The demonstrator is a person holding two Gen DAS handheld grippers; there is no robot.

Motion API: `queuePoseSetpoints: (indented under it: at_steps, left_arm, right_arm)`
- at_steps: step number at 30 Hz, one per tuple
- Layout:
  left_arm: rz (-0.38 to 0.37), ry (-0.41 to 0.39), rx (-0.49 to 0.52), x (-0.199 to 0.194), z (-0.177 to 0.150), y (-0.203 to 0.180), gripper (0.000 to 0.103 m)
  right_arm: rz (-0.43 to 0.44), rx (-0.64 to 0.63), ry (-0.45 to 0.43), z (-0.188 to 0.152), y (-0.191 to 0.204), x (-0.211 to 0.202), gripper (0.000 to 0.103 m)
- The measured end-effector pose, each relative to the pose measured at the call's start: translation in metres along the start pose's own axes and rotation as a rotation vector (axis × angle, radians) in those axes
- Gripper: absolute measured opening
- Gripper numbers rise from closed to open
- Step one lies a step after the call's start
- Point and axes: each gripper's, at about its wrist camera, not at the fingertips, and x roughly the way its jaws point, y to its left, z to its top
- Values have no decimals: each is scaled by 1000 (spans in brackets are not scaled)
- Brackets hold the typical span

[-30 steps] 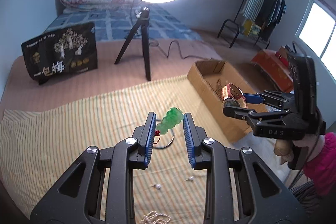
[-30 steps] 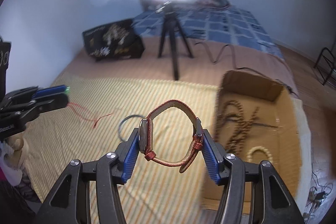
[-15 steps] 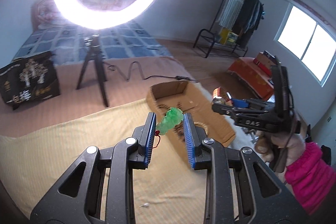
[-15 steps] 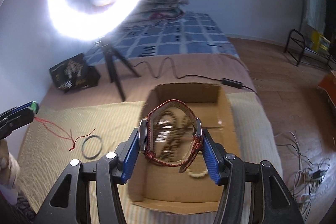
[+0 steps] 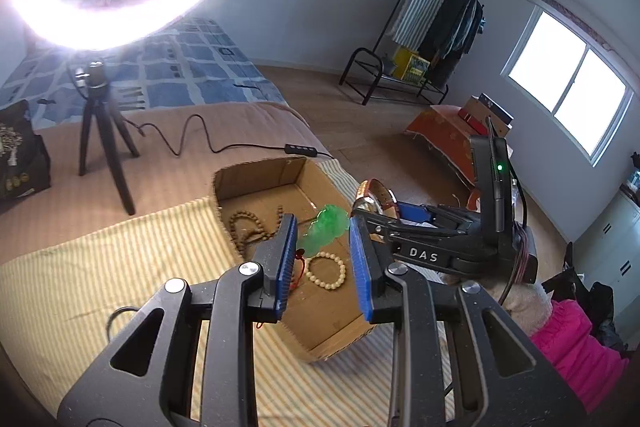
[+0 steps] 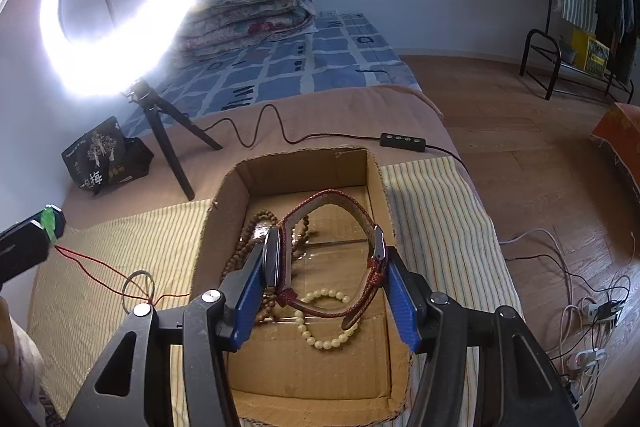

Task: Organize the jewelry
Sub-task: 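Carry the pendant and watch into the cardboard box and open both tools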

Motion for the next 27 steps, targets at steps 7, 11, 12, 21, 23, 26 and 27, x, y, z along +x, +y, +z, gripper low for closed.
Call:
queuePoseSetpoints:
  at_steps: [7,11,12,21,23,26,27]
  left_arm:
    - [-30,12,-2,23,4,-13,26]
    - [-56,26,-38,34,4,-14,26]
    - [-56,28,-38,36,3,-15,26]
    - [-13,91,-32,59,-19,-8,26]
    - [-4,112,-34,65,-26,-4,26]
    - [6,136,-29,70,-35,-2,26]
    - [9,143,-27,72,-37,-1,26]
  right_arm:
    - [1,25,22,-2,-14,14,58]
    - [-3,23,36,-4,-17,19,58]
    - [-3,22,40,-5,-17,20,58]
    - [-9,19,76,-12,-21,33,58]
    - [-10,20,85,-14,-21,36,58]
    - [-12,18,95,-15,-20,41,58]
    - [-13,18,97,-16,-20,41,58]
